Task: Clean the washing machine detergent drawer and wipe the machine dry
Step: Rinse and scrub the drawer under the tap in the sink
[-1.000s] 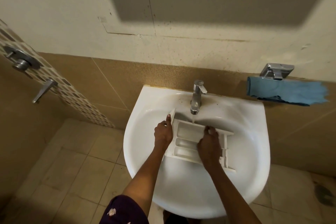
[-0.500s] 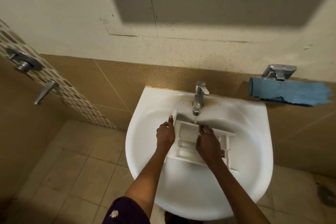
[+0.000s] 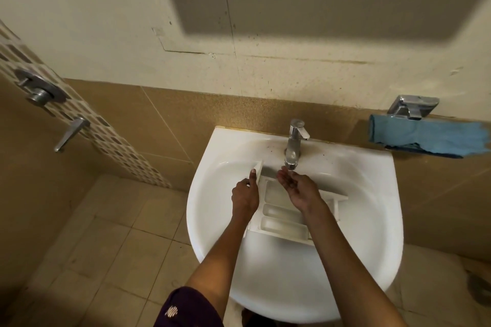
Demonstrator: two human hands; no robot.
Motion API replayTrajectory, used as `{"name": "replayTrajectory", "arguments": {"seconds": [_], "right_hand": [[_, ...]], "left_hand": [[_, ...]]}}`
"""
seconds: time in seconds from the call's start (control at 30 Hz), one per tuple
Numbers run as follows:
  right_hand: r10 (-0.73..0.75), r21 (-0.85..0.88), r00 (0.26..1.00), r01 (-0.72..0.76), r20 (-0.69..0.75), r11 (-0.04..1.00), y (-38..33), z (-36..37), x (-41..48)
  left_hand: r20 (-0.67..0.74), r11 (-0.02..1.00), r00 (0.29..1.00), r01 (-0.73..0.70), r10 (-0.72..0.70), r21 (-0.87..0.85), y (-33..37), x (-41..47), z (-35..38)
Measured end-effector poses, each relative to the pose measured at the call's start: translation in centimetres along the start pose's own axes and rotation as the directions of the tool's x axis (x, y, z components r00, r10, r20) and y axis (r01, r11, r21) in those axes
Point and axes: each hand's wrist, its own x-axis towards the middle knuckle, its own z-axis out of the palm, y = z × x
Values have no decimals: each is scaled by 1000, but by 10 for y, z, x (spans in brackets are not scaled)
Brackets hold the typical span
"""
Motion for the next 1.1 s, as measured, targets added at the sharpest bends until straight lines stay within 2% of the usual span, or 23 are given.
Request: {"name": "replayTrajectory", "arguments": {"seconds": [0.17, 0.2, 0.23, 0.27, 0.3, 0.33, 0.37, 0.4, 0.5, 0.6, 0.67, 0.7, 0.8, 0.9, 0.93, 1.0, 1.1], "right_hand": [[53, 29, 997, -55, 49, 998, -8, -4, 6], [75, -66, 993, -69, 87, 995, -9, -4, 4], [112, -268, 988, -79, 110, 960, -7, -5, 4], [150, -537, 982, -65, 116, 841, -4, -5, 3], [167, -773, 980, -24, 107, 634, -1, -5, 2], [142, -909, 986, 16, 83, 416, 0, -6, 1], [80, -969, 995, 44, 65, 241, 1, -7, 3], [34, -988, 998, 48, 54, 149, 1, -10, 4], [16, -986, 991, 133, 135, 104, 2, -11, -8], [55, -952, 956, 292, 288, -90, 17, -13, -24], [65, -925, 948, 319, 313, -205, 30, -22, -29], [64, -918, 949, 313, 307, -242, 35, -28, -31], [13, -932, 963, 264, 269, -250, 39, -44, -37], [-125, -900, 984, 63, 128, -432, 34, -44, -42], [-150, -886, 983, 26, 107, -463, 34, -43, -42], [-154, -886, 980, 42, 126, -462, 38, -40, -41], [-79, -897, 956, 233, 282, -374, 53, -38, -39]], "left_hand": [[6, 1000, 1000, -1, 1, -2, 1, 0, 0], [9, 1000, 1000, -1, 1, -1, 0, 1, 0], [9, 1000, 1000, 0, 0, 0, 0, 1, 0], [7, 1000, 1000, 2, -2, -1, 0, 1, 0], [6, 1000, 1000, 4, -4, -3, 0, 0, 0], [7, 1000, 1000, 4, -4, -5, 0, 1, 0], [8, 1000, 1000, 7, -7, -2, -1, 1, 0], [9, 1000, 1000, 7, -7, 2, -1, 1, 0], [13, 1000, 1000, 13, -13, 1, -1, 1, 0], [12, 1000, 1000, 13, -13, 4, 0, 2, 0], [11, 1000, 1000, 11, -11, 9, 0, 2, 1], [12, 1000, 1000, 11, -12, 10, 0, 2, 0], [25, 1000, 1000, 9, -9, 12, -1, 2, 0], [15, 1000, 1000, 4, -5, 13, 0, 1, 0], [13, 1000, 1000, -1, 1, 14, 0, 1, 0], [13, 1000, 1000, -4, 4, 23, 0, 1, -1], [19, 999, 1000, -5, 4, 33, 0, 1, 0]]}}
